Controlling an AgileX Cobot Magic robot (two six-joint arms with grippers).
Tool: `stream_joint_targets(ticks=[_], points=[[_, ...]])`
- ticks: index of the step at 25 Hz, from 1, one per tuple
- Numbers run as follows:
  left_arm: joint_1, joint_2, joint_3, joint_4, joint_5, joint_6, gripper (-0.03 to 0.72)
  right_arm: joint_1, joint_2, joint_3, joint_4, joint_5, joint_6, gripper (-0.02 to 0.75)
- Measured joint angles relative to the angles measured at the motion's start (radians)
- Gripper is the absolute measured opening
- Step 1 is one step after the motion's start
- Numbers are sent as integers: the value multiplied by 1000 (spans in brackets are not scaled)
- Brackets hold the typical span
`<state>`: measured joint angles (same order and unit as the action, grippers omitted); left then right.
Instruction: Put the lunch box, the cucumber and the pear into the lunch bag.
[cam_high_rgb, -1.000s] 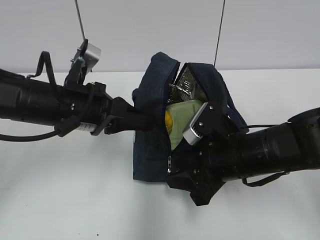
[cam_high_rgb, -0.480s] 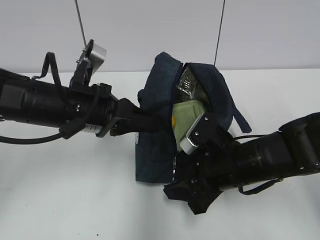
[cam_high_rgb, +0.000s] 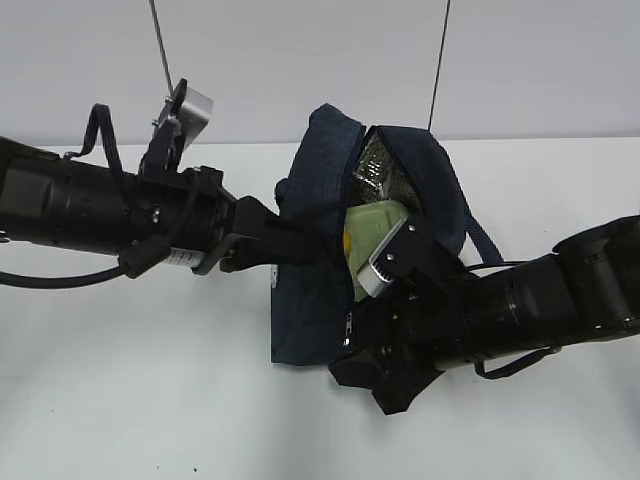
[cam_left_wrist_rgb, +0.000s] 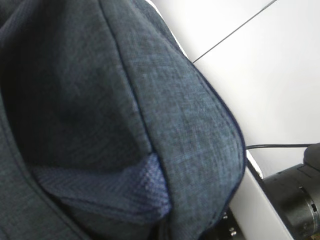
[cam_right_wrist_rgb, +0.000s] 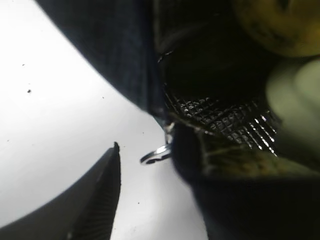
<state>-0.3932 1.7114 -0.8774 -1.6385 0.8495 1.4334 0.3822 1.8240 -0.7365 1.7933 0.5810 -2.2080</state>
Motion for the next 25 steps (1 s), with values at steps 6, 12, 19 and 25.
stream_joint_targets(ticks=[6, 12, 19, 25], points=[[0, 0, 0, 0, 0, 0, -15, 0, 0, -20, 0, -9, 5, 395], [0, 0, 0, -2, 3, 1, -15, 0, 0, -34, 0, -48, 11, 386], [0, 0, 0, -3, 4, 3, -15, 0, 0, -34, 0, -85, 11, 196], [0, 0, 0, -3, 5, 8, -15, 0, 0, -36, 0, -103, 13, 115]])
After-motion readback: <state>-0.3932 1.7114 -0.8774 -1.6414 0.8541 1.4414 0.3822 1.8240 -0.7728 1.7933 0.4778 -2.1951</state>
